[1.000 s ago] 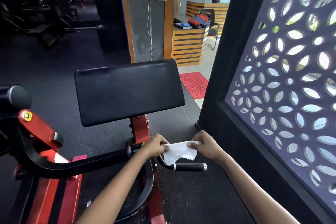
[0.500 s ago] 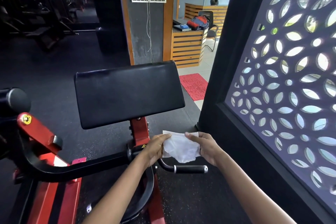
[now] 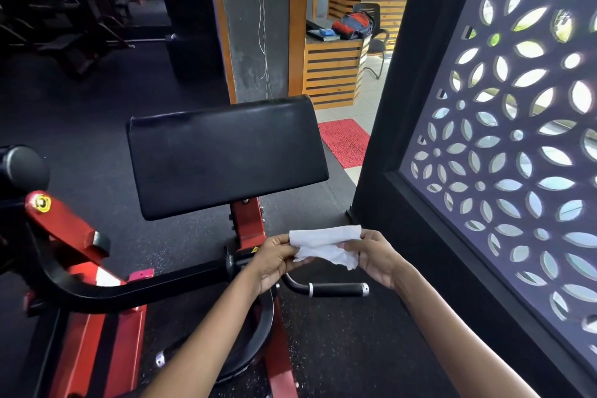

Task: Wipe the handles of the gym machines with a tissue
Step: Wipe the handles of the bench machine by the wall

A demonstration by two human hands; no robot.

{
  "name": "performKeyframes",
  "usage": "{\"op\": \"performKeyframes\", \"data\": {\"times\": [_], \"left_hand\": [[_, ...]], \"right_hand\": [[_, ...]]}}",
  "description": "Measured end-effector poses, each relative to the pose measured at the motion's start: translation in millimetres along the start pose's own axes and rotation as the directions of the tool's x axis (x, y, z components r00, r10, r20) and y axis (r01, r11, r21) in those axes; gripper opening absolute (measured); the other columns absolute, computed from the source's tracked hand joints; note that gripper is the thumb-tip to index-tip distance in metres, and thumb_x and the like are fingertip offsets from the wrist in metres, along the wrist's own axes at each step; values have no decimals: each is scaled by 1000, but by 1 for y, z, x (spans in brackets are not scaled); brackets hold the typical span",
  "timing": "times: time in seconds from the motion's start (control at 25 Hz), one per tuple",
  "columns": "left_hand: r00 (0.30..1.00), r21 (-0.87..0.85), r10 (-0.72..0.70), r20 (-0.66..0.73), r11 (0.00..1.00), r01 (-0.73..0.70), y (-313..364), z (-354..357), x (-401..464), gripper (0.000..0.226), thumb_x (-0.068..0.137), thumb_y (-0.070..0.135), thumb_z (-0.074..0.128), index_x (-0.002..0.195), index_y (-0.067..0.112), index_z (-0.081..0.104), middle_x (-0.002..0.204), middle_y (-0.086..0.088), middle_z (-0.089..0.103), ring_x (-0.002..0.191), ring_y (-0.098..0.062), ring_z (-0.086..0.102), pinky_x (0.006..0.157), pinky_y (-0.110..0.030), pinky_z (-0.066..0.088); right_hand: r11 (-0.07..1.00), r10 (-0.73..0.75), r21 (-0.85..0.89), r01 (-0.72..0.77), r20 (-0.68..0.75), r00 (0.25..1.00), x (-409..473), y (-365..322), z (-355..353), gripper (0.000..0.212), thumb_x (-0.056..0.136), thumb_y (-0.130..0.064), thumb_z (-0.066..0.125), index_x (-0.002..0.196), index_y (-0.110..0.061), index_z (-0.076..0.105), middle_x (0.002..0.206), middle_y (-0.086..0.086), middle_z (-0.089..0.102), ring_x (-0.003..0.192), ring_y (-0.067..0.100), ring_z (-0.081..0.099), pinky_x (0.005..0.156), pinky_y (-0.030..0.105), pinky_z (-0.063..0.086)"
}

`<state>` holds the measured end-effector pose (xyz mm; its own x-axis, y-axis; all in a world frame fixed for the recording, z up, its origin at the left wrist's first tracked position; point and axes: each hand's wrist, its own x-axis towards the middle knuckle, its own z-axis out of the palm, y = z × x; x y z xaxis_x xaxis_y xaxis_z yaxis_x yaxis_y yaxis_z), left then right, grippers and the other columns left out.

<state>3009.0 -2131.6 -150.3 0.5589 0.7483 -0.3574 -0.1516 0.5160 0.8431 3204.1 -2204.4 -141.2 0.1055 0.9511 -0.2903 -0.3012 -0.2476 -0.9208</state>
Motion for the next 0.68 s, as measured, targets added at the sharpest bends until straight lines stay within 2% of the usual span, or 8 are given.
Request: {"op": "performKeyframes", "data": {"times": [0.08,0.16,0.24,0.36,0.44,0.48,0.56,0.68], "left_hand": [[1000,-19,13,-13,1000,-13,-1,-2,-1,35,84,-20,37,76,-2,66,69,-10,68,60,-14,65,57,-20,55],[1000,-79,22,-16,997,-23,1,-4,-3,33,85,-10,35,71,-1,63,70,-11,63,57,-13,59,56,-20,52],[999,-123,11,-39,992,-16,4,-4,-3,29,91,7,38,74,1,60,69,-10,63,56,-14,60,58,-23,52],[998,15,43,-37,999,-43,6,0,-2,29,92,26,54,77,4,65,66,-7,65,58,-14,60,60,-23,49],[995,124,91,-29,988,-87,6,3,-2,26,88,24,60,78,2,69,73,-11,68,67,-17,63,66,-25,50],[993,170,113,-21,980,-107,6,4,-3,26,88,22,61,79,0,71,79,-15,70,74,-21,63,71,-26,50],[990,249,140,4,959,-137,7,5,-5,29,90,24,59,77,1,74,86,-17,71,79,-23,63,76,-28,47],[984,320,173,30,932,-174,13,5,-8,24,87,22,63,78,3,74,87,-11,73,78,-15,65,72,-24,48]], "right_hand": [[997,41,72,-41,10,999,-2,-2,-3,15,76,1,52,74,3,67,75,17,65,61,21,62,55,27,53],[992,77,98,-76,-5,997,-6,-6,-3,27,82,-14,49,65,-3,67,63,9,63,54,18,60,51,24,49],[997,54,-52,-54,-6,999,-6,-8,-2,43,90,-29,52,79,9,68,64,11,64,55,17,61,53,23,48],[967,-16,-253,27,45,999,-4,-3,0,64,88,-44,56,90,20,64,66,13,66,58,19,61,58,25,48],[919,-65,-382,92,82,994,-4,-2,2,59,81,-44,68,88,15,66,75,11,68,66,24,57,65,34,45],[891,-80,-438,123,114,990,-5,-3,4,49,81,-37,71,87,12,67,78,8,69,69,26,56,66,36,44],[859,-67,-490,146,175,982,-6,-2,9,28,82,-21,72,85,7,68,82,5,70,71,25,57,67,35,46],[837,-43,-523,162,232,972,-9,-4,17,24,71,-18,81,80,-2,65,79,9,66,74,21,58,69,32,46]]}}
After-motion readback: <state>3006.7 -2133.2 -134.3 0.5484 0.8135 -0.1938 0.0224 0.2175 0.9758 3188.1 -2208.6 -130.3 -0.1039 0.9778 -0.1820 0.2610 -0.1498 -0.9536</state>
